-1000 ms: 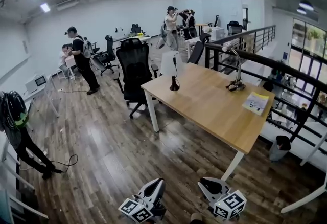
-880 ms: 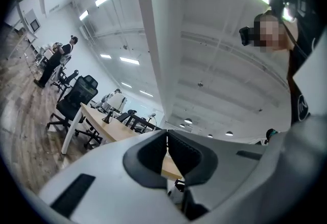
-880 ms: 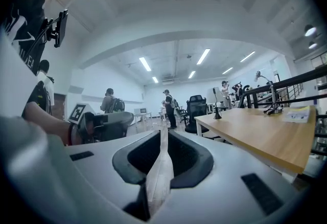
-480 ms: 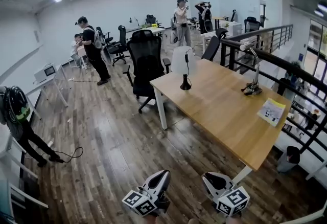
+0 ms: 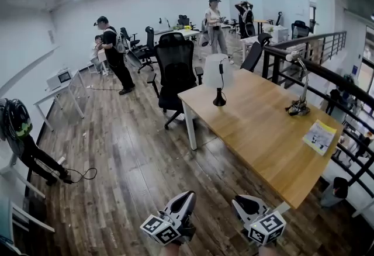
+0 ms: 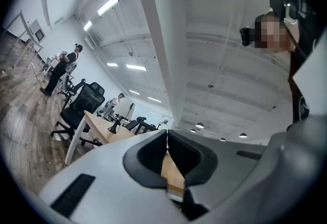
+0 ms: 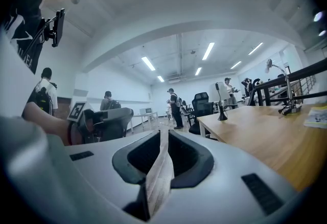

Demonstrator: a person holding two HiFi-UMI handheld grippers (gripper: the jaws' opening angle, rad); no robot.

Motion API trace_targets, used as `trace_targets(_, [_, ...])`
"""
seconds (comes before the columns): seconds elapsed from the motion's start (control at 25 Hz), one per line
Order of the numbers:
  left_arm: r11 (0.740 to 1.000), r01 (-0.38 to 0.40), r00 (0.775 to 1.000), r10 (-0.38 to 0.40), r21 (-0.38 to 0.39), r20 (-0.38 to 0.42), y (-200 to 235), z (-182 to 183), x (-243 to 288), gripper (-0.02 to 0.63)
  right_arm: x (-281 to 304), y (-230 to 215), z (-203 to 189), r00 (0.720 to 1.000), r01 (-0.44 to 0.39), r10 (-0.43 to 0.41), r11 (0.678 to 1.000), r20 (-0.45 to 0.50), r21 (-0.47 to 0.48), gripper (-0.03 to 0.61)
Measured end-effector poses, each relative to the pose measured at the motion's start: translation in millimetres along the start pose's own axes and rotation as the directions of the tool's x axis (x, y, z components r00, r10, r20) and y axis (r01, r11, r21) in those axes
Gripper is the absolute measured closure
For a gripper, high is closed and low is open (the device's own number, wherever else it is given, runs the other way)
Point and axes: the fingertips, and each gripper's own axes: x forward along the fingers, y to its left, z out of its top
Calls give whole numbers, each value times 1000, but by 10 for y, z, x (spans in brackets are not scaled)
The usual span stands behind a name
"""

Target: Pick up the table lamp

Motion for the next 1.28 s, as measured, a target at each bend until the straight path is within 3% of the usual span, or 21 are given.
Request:
trace_targets(0.64, [998, -57, 998, 58, 35, -19, 316, -141, 483, 601, 186, -583, -34, 996, 85, -85, 996, -11, -17, 514])
trace_targets(1.28, [999, -51, 999, 51, 15, -18, 1503, 122, 1628, 601, 1387, -1638, 320, 993, 117, -117, 993, -8, -3, 514])
